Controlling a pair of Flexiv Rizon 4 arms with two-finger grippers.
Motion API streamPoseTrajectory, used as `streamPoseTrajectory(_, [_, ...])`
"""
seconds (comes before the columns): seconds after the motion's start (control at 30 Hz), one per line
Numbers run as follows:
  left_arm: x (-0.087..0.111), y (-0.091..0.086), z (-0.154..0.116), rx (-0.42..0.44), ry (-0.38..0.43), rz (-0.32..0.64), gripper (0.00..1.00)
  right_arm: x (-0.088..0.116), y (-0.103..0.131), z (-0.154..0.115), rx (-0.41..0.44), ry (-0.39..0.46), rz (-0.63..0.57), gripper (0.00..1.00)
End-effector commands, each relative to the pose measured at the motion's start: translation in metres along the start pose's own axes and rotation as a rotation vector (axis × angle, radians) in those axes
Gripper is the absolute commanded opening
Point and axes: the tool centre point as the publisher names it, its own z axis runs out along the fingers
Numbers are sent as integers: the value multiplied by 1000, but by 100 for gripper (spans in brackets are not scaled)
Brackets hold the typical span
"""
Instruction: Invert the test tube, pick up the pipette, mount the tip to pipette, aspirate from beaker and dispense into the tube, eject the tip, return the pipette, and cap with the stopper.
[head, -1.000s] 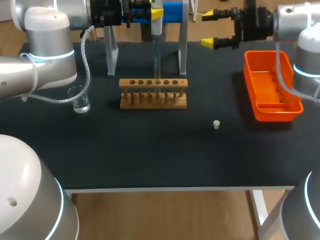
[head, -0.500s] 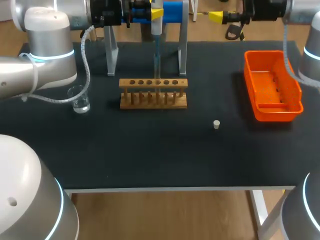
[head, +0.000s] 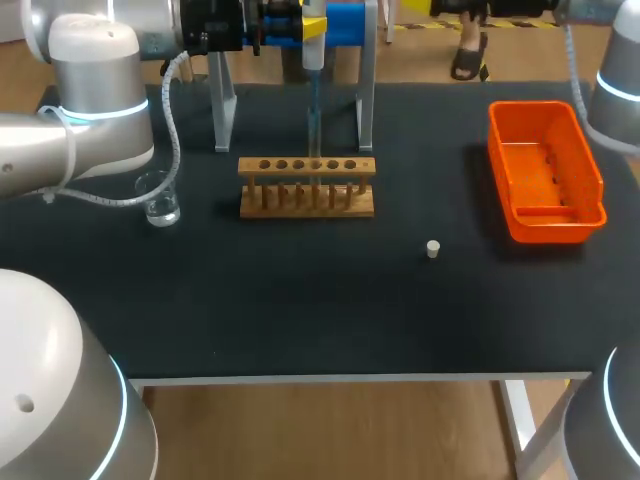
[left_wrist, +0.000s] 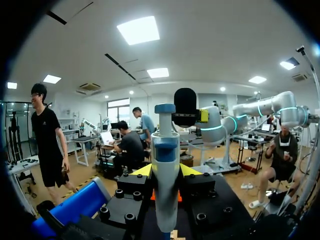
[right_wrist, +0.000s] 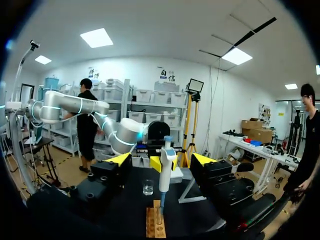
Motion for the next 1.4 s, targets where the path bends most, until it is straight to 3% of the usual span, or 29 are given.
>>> streamPoseTrajectory(0.03, [0, -1, 0, -2, 0, 0, 0, -8, 7, 19, 10, 11, 8, 26])
streamPoseTrajectory(0.07, [0, -1, 0, -2, 0, 0, 0, -8, 8, 23, 11, 13, 9, 18])
streamPoseTrajectory(0.1, [0, -1, 0, -2, 0, 0, 0, -9, 10, 27, 12, 18, 7, 3])
streamPoseTrajectory(0.13, [0, -1, 0, -2, 0, 0, 0, -9, 12, 30, 12, 20, 7, 0])
streamPoseTrajectory(0.7, [0, -1, 0, -2, 0, 0, 0, -12, 38, 74, -16, 76, -7, 0])
streamPoseTrajectory(1.4, [0, -1, 0, -2, 0, 0, 0, -6, 34, 105, 1, 105, 52, 0])
